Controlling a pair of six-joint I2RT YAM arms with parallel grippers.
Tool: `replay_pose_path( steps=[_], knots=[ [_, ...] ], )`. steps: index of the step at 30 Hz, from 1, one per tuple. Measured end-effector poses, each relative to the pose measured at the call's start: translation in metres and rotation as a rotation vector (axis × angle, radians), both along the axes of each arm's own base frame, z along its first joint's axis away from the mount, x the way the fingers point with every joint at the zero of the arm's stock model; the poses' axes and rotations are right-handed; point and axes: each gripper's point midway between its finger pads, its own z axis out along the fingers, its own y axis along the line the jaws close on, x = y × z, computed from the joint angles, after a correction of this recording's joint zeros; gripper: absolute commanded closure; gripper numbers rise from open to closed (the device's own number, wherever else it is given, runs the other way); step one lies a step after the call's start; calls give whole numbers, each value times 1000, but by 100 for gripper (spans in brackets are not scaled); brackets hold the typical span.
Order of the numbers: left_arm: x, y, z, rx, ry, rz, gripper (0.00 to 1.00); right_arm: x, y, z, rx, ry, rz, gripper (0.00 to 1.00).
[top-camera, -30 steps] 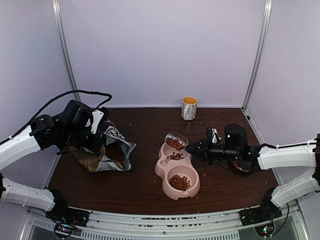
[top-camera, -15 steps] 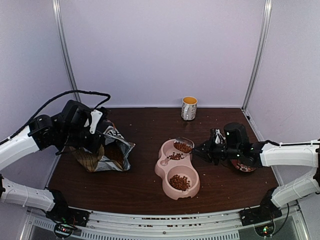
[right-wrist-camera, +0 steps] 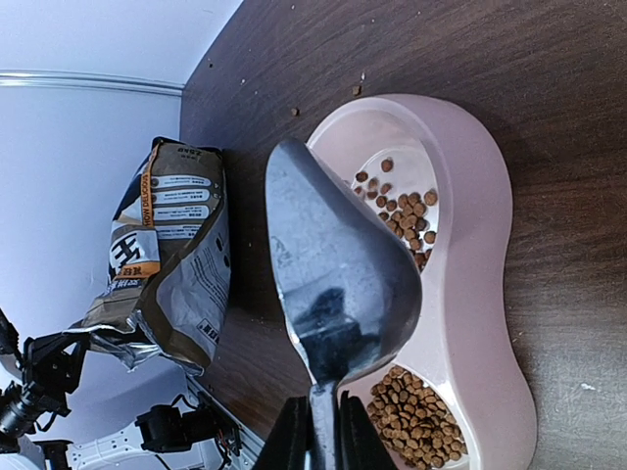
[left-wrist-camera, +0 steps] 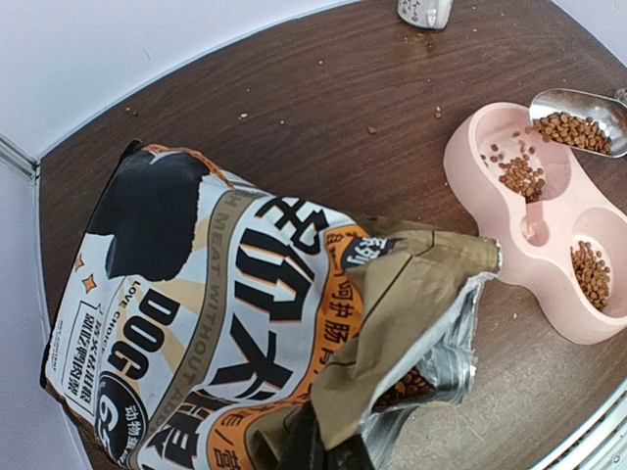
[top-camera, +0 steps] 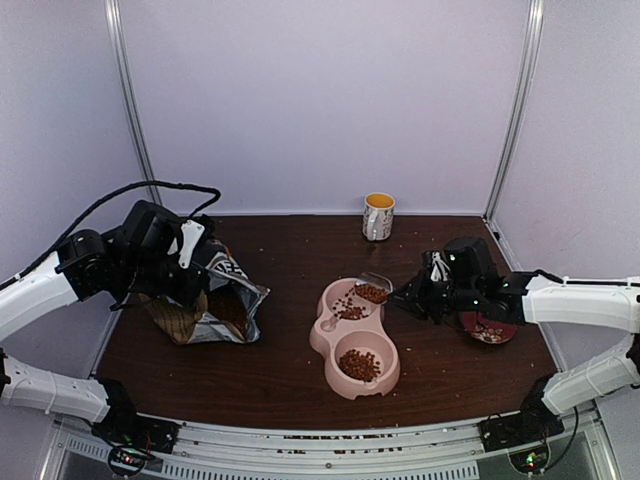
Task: Serve the pet food
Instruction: Place the pet food in the pet food bowl.
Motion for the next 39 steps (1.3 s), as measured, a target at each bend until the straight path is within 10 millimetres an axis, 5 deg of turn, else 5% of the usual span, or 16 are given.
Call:
replay_pose_path(
  steps=[39],
  knots=[
    [-1,2,1,-1,-2,3,100,2,-2,9,-317,-52,42,100]
  ],
)
